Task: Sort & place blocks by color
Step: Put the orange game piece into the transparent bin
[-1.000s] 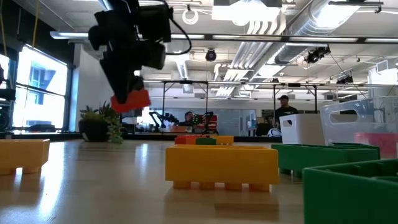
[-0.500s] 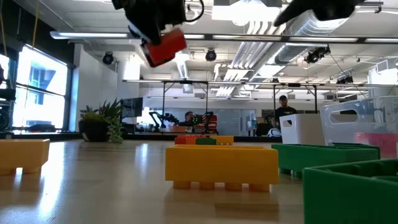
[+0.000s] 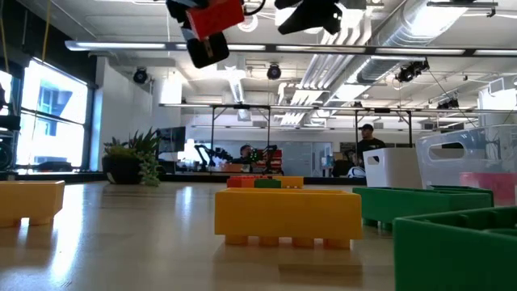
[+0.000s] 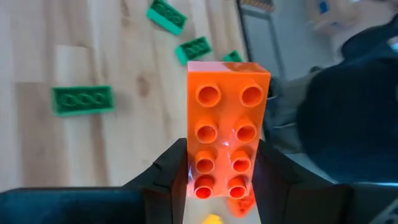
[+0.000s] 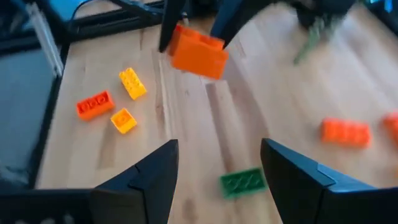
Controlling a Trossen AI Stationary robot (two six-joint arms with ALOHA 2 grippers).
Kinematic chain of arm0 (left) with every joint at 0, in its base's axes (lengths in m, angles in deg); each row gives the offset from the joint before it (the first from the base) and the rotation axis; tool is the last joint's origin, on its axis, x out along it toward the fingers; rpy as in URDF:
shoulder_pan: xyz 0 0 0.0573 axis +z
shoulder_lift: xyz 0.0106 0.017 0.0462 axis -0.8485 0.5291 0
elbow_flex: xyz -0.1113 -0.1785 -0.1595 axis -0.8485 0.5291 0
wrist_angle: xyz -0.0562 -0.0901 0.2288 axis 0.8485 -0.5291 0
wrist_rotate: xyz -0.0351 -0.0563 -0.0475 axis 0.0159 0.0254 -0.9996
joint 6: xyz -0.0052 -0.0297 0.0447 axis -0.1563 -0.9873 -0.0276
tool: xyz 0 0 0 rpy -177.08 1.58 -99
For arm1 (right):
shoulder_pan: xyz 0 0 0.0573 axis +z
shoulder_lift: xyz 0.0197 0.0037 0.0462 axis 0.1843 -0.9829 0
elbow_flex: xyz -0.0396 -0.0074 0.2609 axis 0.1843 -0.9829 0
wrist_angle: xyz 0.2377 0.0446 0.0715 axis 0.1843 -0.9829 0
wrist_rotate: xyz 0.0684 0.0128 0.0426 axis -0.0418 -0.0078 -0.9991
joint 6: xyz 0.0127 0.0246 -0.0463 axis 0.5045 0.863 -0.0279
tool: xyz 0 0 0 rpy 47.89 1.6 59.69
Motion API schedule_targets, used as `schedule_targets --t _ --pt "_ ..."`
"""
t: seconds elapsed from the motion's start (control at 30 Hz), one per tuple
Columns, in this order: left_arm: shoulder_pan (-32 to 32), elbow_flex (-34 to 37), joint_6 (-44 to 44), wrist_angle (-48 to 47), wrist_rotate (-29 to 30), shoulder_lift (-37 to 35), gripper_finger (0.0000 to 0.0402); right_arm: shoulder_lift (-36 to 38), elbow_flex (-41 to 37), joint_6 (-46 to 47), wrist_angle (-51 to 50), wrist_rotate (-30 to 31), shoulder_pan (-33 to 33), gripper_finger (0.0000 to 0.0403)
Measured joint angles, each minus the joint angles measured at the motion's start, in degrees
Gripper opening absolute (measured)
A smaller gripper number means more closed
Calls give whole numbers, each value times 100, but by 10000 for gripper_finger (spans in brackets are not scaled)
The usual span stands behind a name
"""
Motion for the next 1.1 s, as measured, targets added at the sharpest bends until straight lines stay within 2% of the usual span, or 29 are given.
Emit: schedule_targets --t 0.17,0.27,0.47,0.7,1.1 --pt "-2 0 -443 1 -605 0 109 0 0 -1289 224 -139 -287 215" --pt "-2 -1 -778 59 -731 30 109 0 0 -1878 414 -301 -407 215" --pt "66 -2 -1630 419 -1263 176 109 2 0 -2552 730 -956 -568 215" --pt "157 -2 -2407 1256 -2069 410 109 2 0 -3189 821 -1203 -582 215" --pt "467 2 -2591 1456 -1911 505 111 11 2 -3228 697 -1472 -590 215"
